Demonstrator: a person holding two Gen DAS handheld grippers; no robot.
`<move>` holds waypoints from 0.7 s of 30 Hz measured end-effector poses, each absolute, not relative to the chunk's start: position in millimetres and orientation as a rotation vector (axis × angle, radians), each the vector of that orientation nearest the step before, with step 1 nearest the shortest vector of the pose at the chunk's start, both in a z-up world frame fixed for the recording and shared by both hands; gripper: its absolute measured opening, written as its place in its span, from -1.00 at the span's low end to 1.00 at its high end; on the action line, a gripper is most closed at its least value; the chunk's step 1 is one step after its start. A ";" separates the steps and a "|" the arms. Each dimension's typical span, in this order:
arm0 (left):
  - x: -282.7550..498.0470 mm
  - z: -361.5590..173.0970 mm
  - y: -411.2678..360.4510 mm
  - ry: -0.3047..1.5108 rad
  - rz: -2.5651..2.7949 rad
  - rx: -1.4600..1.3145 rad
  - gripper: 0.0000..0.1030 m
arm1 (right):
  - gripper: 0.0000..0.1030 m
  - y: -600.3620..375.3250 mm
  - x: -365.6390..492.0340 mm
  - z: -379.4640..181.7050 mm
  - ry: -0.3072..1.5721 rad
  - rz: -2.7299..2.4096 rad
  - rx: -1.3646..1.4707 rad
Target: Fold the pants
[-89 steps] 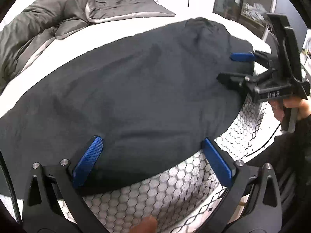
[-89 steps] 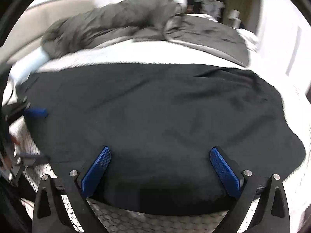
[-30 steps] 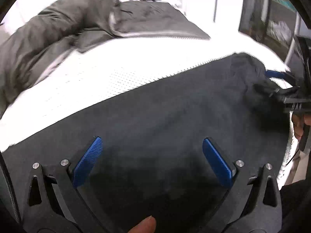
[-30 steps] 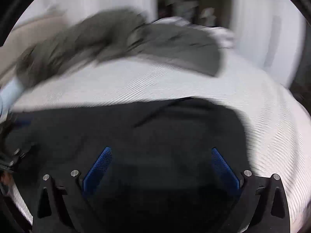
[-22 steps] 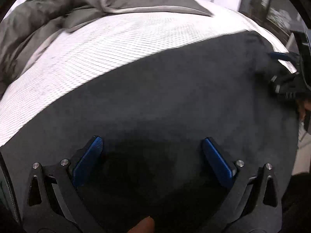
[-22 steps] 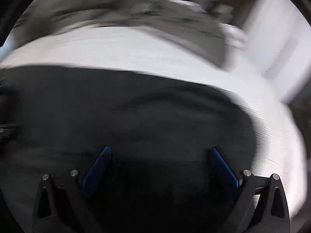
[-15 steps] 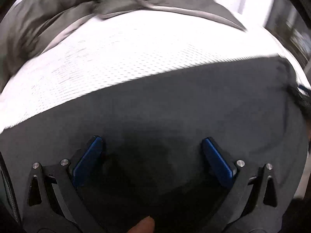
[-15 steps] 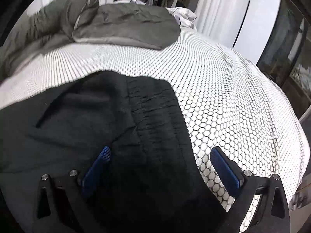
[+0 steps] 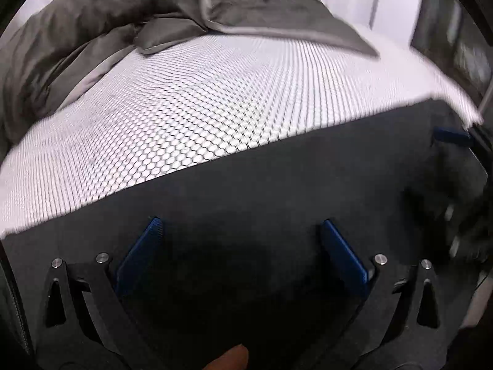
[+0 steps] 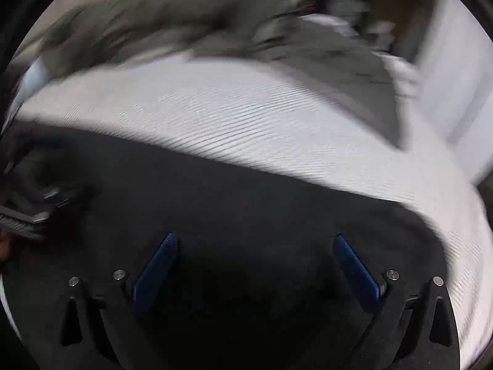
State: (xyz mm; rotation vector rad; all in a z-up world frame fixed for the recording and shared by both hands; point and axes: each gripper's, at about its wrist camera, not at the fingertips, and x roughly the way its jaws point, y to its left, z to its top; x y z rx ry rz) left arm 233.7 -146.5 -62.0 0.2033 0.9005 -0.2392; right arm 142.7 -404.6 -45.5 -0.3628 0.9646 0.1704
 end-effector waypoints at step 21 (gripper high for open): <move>244.4 -63.2 -134.7 0.910 -0.234 0.116 0.99 | 0.98 -458.0 137.0 3.0 0.823 -0.216 -0.273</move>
